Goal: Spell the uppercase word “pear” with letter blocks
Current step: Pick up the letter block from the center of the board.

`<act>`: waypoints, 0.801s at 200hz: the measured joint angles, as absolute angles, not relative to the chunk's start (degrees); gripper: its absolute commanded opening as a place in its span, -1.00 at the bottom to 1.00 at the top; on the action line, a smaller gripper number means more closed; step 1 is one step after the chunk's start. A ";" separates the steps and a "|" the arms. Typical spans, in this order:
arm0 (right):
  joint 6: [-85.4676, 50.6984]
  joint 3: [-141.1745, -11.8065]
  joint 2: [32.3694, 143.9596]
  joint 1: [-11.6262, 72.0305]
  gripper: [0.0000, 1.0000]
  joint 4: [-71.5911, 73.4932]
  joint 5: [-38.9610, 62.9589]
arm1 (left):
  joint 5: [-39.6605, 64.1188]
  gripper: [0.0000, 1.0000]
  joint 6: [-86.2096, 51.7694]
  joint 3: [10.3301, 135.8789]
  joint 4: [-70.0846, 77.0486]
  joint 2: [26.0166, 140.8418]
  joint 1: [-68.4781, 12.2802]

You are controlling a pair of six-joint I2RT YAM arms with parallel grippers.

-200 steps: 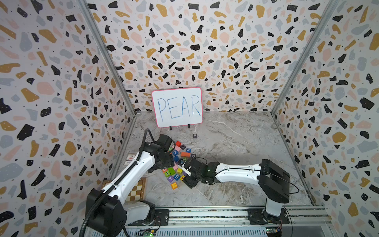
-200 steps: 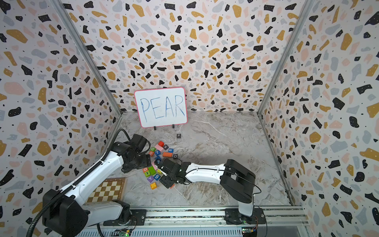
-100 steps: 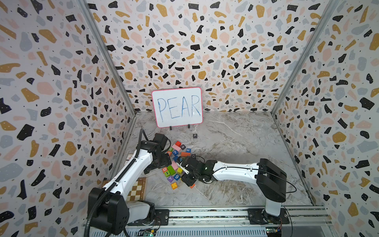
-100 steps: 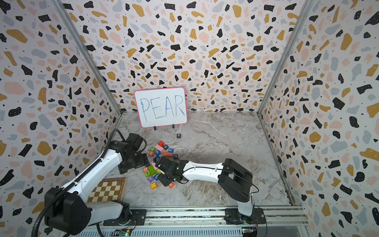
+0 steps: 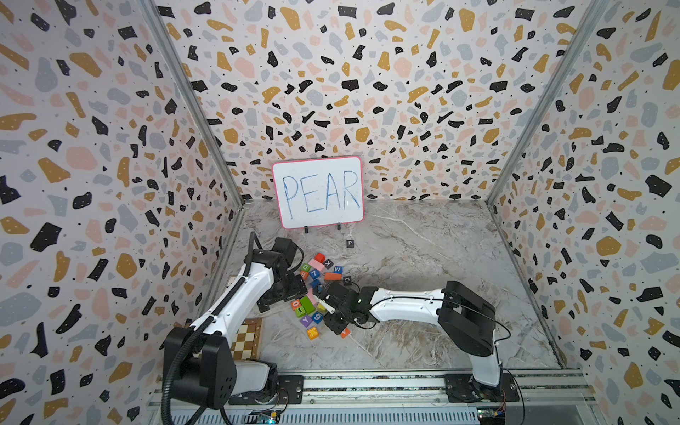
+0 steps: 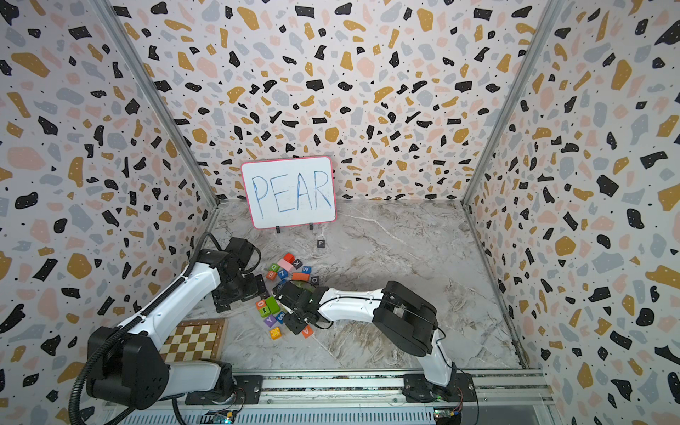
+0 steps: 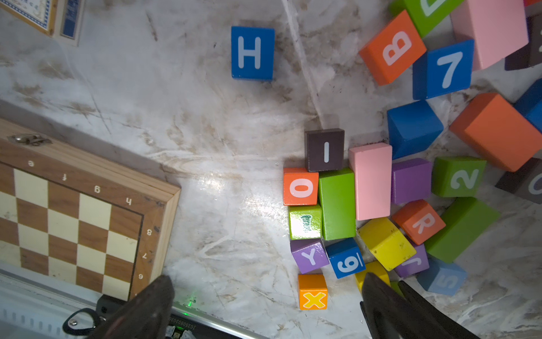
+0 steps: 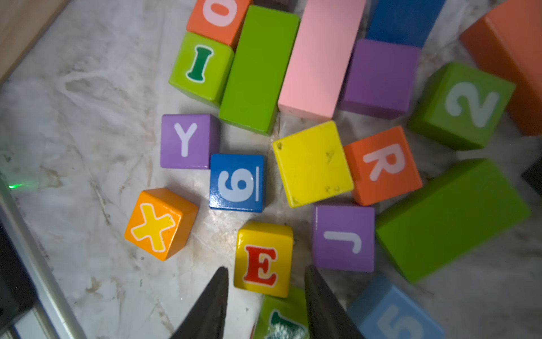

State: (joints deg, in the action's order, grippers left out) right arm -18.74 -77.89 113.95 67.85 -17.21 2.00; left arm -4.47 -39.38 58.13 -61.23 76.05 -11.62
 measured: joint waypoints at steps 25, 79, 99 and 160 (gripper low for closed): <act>-18.63 -78.94 114.17 67.81 -0.12 -17.39 2.07 | -4.36 0.98 -39.22 58.13 -61.21 76.05 -11.62; -18.35 -81.23 117.38 67.88 -0.23 -17.67 2.13 | -3.92 0.98 -39.16 58.13 -60.84 76.12 -11.60; -18.28 -81.52 118.45 67.90 -0.26 -18.31 2.04 | -3.68 0.98 -39.11 58.13 -60.36 76.36 -11.57; -18.11 -82.24 118.61 67.90 -0.51 -18.81 1.89 | -3.44 0.98 -38.59 58.13 -59.72 77.93 -11.57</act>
